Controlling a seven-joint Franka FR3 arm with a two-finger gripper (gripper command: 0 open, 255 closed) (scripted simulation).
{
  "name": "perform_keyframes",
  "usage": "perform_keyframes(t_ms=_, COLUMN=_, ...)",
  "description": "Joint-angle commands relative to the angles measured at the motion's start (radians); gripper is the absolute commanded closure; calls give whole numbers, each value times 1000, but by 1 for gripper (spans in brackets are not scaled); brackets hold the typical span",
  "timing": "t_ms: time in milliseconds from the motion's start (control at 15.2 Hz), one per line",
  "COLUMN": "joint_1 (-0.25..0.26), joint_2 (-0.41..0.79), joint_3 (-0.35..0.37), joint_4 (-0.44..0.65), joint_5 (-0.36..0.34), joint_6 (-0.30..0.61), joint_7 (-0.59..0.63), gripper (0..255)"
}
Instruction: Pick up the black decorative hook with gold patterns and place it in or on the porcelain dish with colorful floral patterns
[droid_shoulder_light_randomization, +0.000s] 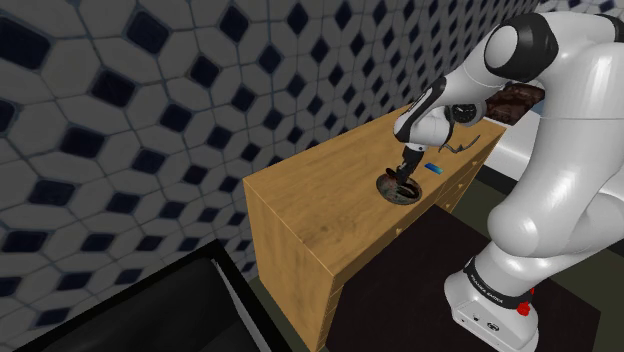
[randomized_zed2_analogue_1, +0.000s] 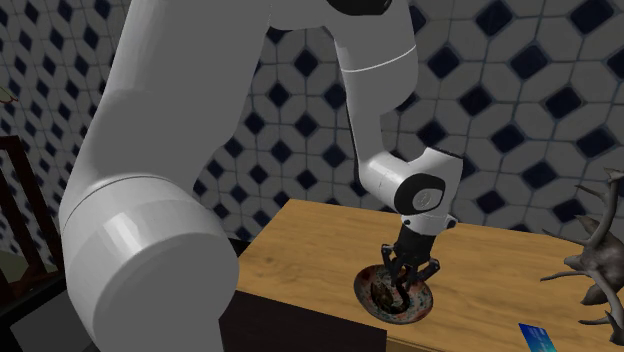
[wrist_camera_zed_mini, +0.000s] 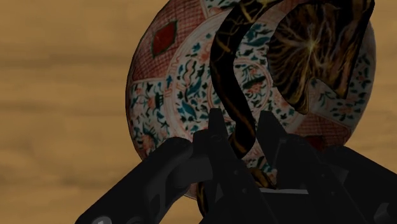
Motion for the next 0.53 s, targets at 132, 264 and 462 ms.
perform_keyframes(t_ms=132, joint_1=-1, joint_2=2, joint_3=0, joint_4=0, joint_5=1, joint_6=2, joint_7=-1, gripper=255)
perform_keyframes(t_ms=264, joint_1=-1, joint_2=2, joint_3=0, joint_4=0, joint_5=1, joint_6=2, joint_7=-1, gripper=255)
perform_keyframes(t_ms=462, joint_1=-1, joint_2=2, joint_3=0, joint_4=0, joint_5=1, joint_6=2, joint_7=-1, gripper=0)
